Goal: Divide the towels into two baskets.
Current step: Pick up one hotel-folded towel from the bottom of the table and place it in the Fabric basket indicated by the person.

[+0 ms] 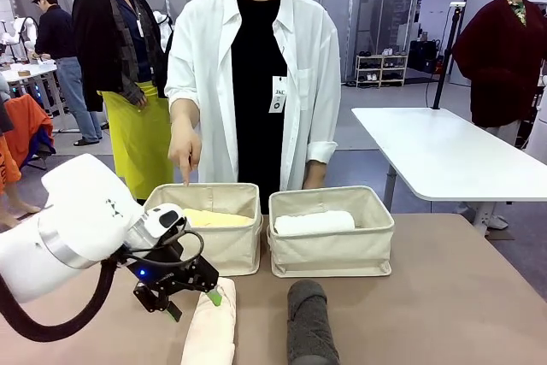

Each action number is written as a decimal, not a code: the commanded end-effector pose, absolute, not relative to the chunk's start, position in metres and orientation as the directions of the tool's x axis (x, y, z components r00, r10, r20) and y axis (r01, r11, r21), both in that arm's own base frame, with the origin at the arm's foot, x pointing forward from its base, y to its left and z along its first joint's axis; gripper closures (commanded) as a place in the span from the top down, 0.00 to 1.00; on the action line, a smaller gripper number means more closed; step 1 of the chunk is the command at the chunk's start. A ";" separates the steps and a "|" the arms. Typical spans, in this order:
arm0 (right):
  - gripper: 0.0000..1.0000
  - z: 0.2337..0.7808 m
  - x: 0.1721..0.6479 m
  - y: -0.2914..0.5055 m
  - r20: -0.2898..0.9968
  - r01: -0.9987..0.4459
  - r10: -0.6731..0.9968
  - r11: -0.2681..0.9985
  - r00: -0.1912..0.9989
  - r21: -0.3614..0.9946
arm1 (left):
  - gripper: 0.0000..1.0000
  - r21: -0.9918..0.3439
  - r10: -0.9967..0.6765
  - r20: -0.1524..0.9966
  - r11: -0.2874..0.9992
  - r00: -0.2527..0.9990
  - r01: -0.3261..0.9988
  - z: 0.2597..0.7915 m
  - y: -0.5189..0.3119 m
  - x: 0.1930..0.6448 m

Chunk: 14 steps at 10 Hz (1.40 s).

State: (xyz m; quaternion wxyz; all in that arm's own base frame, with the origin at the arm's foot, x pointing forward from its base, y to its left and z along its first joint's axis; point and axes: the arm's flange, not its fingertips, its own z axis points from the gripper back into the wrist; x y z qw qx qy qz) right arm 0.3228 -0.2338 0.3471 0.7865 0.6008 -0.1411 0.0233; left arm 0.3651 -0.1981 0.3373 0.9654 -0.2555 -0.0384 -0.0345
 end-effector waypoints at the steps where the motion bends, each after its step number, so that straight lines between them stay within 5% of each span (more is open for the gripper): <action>1: 1.00 0.349 0.320 -0.234 0.268 -0.226 -0.125 0.277 0.955 0.934 | 1.00 -0.473 0.007 0.124 0.880 0.992 0.053 0.324 -0.197 0.336; 7: 1.00 0.349 0.320 -0.234 0.268 -0.226 -0.125 0.277 0.955 0.934 | 0.95 -0.485 -0.012 0.136 0.871 0.991 0.077 0.298 -0.215 0.331; 14: 1.00 0.349 0.320 -0.234 0.268 -0.226 -0.125 0.277 0.955 0.934 | 0.20 -0.498 0.007 0.156 0.864 0.988 0.072 0.312 -0.212 0.334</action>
